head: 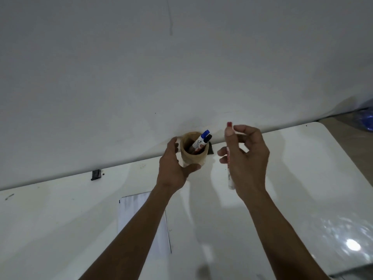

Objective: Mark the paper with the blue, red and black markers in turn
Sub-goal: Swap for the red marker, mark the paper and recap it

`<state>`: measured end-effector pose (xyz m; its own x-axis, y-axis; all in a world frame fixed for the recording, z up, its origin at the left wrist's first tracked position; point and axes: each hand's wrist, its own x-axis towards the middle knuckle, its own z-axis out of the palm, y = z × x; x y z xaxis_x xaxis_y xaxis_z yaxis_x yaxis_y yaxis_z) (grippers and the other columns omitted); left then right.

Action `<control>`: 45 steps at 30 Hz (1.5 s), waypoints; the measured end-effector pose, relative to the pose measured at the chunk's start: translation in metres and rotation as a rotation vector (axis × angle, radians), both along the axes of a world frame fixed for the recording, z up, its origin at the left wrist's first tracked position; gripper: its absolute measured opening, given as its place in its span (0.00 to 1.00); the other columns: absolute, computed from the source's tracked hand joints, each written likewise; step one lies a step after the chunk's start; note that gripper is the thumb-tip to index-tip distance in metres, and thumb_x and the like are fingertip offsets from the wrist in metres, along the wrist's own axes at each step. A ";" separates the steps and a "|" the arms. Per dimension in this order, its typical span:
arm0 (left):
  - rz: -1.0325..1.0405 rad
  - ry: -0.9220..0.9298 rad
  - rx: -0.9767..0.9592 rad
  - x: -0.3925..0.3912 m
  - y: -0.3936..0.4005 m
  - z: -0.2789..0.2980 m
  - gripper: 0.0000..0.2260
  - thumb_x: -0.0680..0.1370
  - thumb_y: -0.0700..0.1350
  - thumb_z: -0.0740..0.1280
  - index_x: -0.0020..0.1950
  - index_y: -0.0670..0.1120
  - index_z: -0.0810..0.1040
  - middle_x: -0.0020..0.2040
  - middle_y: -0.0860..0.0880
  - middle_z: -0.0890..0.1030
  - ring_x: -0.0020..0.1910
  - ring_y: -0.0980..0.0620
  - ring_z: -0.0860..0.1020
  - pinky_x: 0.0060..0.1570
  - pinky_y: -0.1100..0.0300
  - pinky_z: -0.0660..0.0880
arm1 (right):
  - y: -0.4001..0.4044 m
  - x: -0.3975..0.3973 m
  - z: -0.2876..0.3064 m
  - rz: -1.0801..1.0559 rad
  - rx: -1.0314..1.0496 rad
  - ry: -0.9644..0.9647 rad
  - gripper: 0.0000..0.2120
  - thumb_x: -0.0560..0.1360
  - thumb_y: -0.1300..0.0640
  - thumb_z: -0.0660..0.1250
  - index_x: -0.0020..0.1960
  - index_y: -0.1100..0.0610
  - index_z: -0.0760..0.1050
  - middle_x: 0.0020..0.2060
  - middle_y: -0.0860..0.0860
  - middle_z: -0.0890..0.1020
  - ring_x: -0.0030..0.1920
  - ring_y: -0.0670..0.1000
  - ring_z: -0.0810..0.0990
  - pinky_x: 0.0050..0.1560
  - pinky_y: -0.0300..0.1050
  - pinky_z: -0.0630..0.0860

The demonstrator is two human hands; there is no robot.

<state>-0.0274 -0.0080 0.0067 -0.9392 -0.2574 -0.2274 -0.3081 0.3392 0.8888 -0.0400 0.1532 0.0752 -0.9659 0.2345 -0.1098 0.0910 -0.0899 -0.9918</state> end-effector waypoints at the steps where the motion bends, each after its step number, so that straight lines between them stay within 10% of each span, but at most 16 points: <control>1: -0.001 -0.016 -0.069 0.005 -0.005 0.000 0.41 0.68 0.40 0.80 0.75 0.47 0.62 0.71 0.48 0.73 0.67 0.52 0.74 0.59 0.57 0.77 | -0.002 0.005 -0.003 0.030 -0.008 -0.034 0.09 0.78 0.53 0.73 0.52 0.57 0.77 0.41 0.49 0.84 0.31 0.51 0.83 0.31 0.41 0.79; 8: 0.023 0.176 -0.195 0.063 -0.048 0.028 0.25 0.75 0.43 0.74 0.70 0.51 0.71 0.66 0.52 0.78 0.63 0.56 0.77 0.51 0.64 0.77 | -0.027 0.050 -0.016 0.369 0.206 -0.134 0.09 0.72 0.61 0.79 0.50 0.53 0.83 0.45 0.50 0.87 0.42 0.56 0.88 0.46 0.51 0.86; 15: -0.188 0.355 -0.412 0.134 -0.098 0.066 0.17 0.77 0.44 0.72 0.65 0.55 0.77 0.62 0.60 0.80 0.60 0.58 0.78 0.56 0.61 0.77 | -0.069 0.096 0.000 0.643 0.492 -0.019 0.07 0.78 0.56 0.73 0.55 0.51 0.85 0.44 0.43 0.85 0.33 0.44 0.86 0.31 0.29 0.73; 25: -0.163 0.390 -0.419 0.213 -0.158 0.062 0.05 0.75 0.43 0.74 0.50 0.48 0.83 0.44 0.54 0.84 0.42 0.57 0.79 0.43 0.68 0.74 | -0.103 0.143 0.024 0.849 0.517 -0.067 0.12 0.68 0.58 0.83 0.49 0.54 0.85 0.44 0.49 0.88 0.31 0.47 0.82 0.32 0.36 0.75; 34: -0.008 0.389 -0.270 0.249 -0.169 0.061 0.06 0.76 0.44 0.73 0.52 0.49 0.84 0.44 0.57 0.83 0.44 0.55 0.80 0.43 0.67 0.77 | -0.149 0.190 0.013 0.448 -0.408 -0.263 0.12 0.67 0.63 0.77 0.50 0.61 0.82 0.35 0.52 0.85 0.35 0.49 0.82 0.36 0.38 0.81; 45: 0.035 0.154 -0.112 0.257 -0.171 0.038 0.04 0.76 0.42 0.72 0.44 0.50 0.86 0.33 0.56 0.83 0.31 0.58 0.79 0.35 0.69 0.74 | -0.159 0.200 -0.024 0.438 -0.226 -0.275 0.06 0.79 0.62 0.70 0.48 0.64 0.83 0.38 0.55 0.86 0.39 0.52 0.84 0.42 0.40 0.82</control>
<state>0.2296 -0.1789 0.0450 -0.9507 -0.3060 -0.0499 -0.1848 0.4300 0.8837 0.1602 -0.0061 0.0515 -0.8964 -0.2409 -0.3721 0.4201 -0.1933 -0.8867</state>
